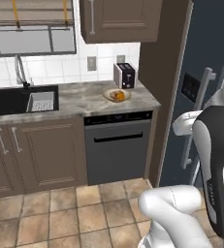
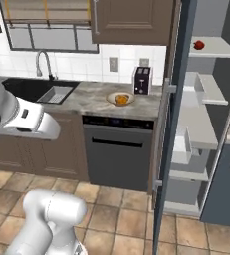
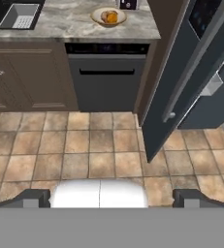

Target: Take the bell pepper, chicken drumstick, and orange from the freezer and place them in the bowl on the counter.

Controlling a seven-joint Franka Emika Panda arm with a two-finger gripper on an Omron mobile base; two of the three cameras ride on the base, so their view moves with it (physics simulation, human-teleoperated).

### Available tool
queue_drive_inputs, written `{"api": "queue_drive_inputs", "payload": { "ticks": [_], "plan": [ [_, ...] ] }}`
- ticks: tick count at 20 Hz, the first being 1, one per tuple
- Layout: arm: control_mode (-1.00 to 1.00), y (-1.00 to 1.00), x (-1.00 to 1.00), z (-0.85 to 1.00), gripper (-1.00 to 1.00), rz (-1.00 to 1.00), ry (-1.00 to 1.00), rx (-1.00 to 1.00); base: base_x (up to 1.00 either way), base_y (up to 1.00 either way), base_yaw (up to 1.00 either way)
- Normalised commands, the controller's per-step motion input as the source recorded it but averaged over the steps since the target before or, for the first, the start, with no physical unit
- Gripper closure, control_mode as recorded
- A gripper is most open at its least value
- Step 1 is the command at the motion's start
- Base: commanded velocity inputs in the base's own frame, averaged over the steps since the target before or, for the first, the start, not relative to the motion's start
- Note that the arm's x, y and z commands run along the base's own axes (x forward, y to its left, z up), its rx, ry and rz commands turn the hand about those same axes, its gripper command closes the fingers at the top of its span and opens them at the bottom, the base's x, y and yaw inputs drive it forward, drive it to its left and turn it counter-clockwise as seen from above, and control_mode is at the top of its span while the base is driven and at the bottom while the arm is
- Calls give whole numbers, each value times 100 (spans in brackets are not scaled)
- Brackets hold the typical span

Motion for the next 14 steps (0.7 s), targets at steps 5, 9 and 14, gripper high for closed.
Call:
{"api": "queue_drive_inputs", "payload": {
  "ticks": [5, 9, 14],
  "plan": [
    [100, 0, 0, 0, -100, 0, 0, 0, 0, -93, 0],
    [100, 0, 0, 0, -100, 0, 0, 0, 0, -99, 0],
    [100, 0, 0, 0, -100, 0, 0, 0, 0, -99, 0]
  ]
}}
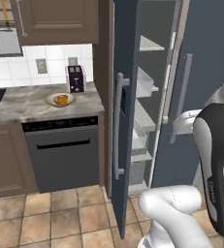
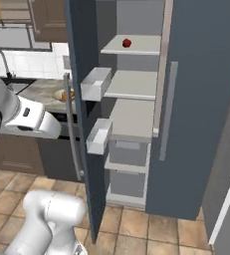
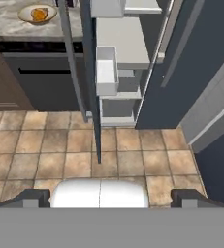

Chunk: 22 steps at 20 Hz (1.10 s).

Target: Take the bell pepper, chicken drumstick, and orange from the freezer and place them in the bowl on the counter.

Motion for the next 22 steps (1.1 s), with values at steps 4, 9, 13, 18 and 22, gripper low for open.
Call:
{"api": "queue_drive_inputs", "payload": {
  "ticks": [4, 9, 13, 18, 22],
  "plan": [
    [100, 0, 0, 0, -100, 0, 0, 0, 1, -93, 0],
    [100, 0, 0, 0, -100, 0, 0, 0, 18, -85, 0],
    [100, 0, 0, 0, -100, 0, 0, 0, 40, -46, 0],
    [100, 0, 0, 0, -100, 0, 0, 0, 64, -2, 0],
    [100, 0, 0, 0, -100, 0, 0, 0, 73, 0, 0]
  ]
}}
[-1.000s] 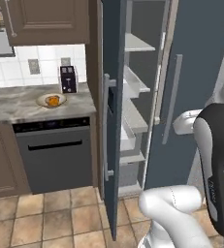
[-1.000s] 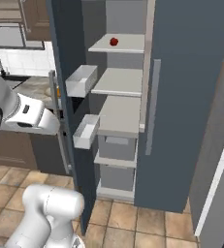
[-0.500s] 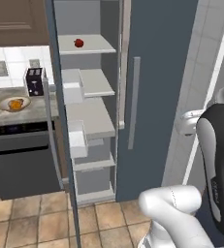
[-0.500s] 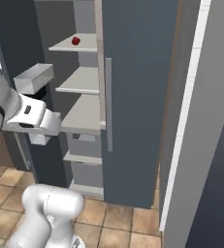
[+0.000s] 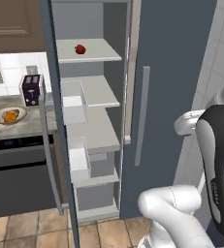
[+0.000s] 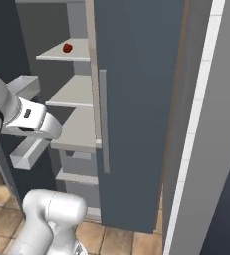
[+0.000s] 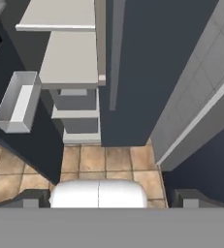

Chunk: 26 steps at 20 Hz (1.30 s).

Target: Take the bell pepper, chicken drumstick, and orange from the freezer and place them in the bowl on the counter.

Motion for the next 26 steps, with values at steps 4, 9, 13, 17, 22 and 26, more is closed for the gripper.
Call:
{"api": "queue_drive_inputs", "payload": {
  "ticks": [4, 9, 13, 17, 22, 26],
  "plan": [
    [100, 0, 0, 0, -100, 0, 0, 0, 67, 0, 0],
    [100, 0, 0, 0, -100, 0, 0, 0, 60, 0, 0],
    [100, 0, 0, 0, -100, 0, 0, 0, 50, 4, 0],
    [100, 0, 0, 0, -100, 0, 0, 0, 31, 28, 0],
    [100, 0, 0, 0, -100, 0, 0, 0, 46, 35, 0],
    [100, 0, 0, 0, -100, 0, 0, 0, 51, 37, 0]
  ]
}}
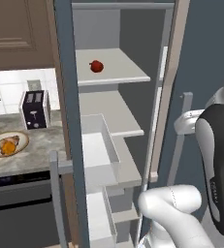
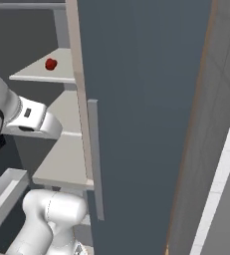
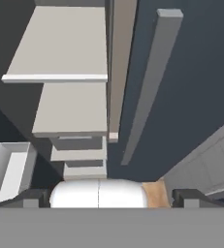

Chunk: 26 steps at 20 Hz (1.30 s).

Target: Take the bell pepper, chicken drumstick, and orange from the freezer and place them in the bowl on the counter.

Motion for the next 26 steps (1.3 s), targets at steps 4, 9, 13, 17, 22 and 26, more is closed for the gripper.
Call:
{"api": "queue_drive_inputs", "payload": {
  "ticks": [4, 9, 13, 17, 22, 26],
  "plan": [
    [100, 0, 0, 0, -100, 0, 0, 0, 43, 32, 0],
    [100, 0, 0, 0, -100, 0, 0, 0, 17, 47, 0],
    [100, 0, 0, 0, -100, 0, 0, 0, 28, 35, 0],
    [100, 0, 0, 0, -100, 0, 0, 0, 32, 6, 0],
    [100, 0, 0, 0, -100, 0, 0, 0, 43, 0, 0],
    [100, 0, 0, 0, -100, 0, 0, 0, 38, 2, 0]
  ]
}}
